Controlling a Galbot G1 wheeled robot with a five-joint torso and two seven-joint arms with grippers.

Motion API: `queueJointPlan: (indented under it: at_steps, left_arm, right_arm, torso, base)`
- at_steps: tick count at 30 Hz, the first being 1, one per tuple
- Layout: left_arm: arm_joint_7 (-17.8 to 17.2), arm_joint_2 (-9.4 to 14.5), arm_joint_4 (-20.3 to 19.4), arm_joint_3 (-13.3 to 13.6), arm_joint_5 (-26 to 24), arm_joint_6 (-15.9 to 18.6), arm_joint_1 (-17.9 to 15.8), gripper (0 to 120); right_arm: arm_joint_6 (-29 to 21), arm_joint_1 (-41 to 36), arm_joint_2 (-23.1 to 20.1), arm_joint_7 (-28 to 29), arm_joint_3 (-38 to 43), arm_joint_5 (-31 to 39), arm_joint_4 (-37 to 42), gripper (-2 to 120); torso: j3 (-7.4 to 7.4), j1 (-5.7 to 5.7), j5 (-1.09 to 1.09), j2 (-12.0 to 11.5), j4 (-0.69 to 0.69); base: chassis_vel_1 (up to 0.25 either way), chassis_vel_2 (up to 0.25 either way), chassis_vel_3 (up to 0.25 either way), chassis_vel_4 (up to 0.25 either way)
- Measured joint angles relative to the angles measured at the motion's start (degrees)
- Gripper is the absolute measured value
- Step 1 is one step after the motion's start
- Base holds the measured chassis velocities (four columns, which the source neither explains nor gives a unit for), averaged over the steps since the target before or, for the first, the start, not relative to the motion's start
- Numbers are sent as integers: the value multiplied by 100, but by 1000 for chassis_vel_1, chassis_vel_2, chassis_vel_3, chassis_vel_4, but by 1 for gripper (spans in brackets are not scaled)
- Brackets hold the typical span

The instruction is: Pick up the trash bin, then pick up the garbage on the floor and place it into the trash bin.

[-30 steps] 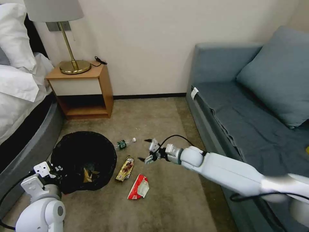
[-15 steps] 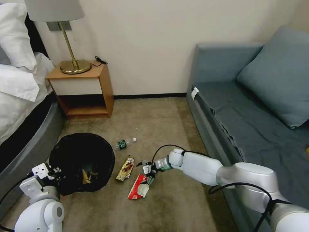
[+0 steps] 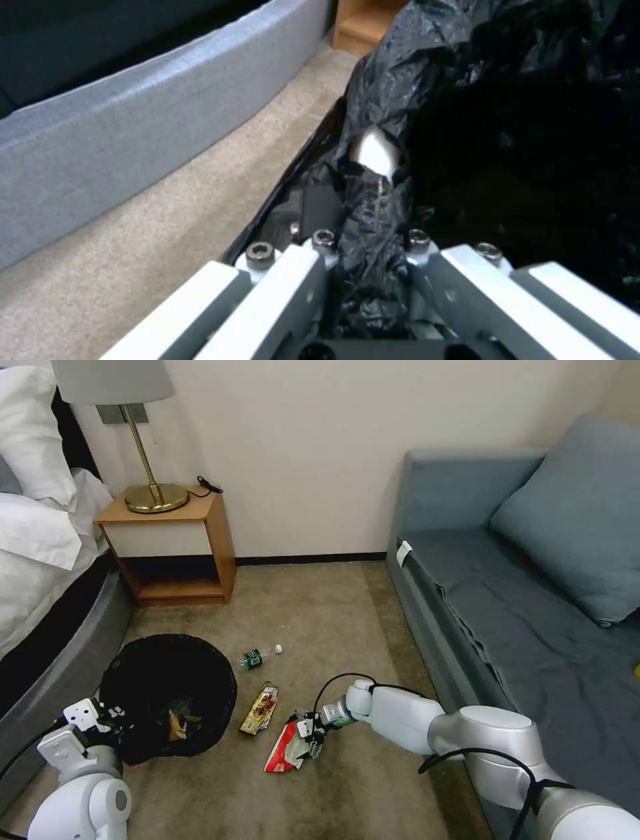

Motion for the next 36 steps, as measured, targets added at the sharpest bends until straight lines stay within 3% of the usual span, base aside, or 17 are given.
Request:
queueJointPlan:
  at_steps: [7,11,20,24,28,36]
  left_arm:
    - [0,0,-58,17,4,-5,20,1]
    - [0,0,-76,23,2,-22,36,1]
    - [2,1,-76,47,10,-41,51,1]
    - [4,1,-87,65,15,-42,47,1]
    - [5,1,-88,76,26,-42,32,1]
    - [6,1,-88,98,50,-37,24,1]
  right_arm:
    - [-6,-58,5,15,26,11,-40,81]
    - [-5,-130,-32,19,29,9,-45,62]
    - [59,-173,-67,20,44,-7,-23,34]
    - [122,-160,-147,13,47,-4,58,15]
    - [144,-139,-187,11,55,6,118,8]
    - [155,-103,-346,19,78,131,387,3]
  torso:
    - [0,0,0,0,0]
    - [0,0,0,0,-1]
    - [0,0,0,0,0]
    - [0,0,0,0,0]
    - [0,0,0,0,-1]
    - [0,0,0,0,0]
  base:
    - [0,0,0,0]
    - [0,0,0,0]
    - [0,0,0,0]
    - [0,0,0,0]
    - [0,0,0,0]
    - [0,0,0,0]
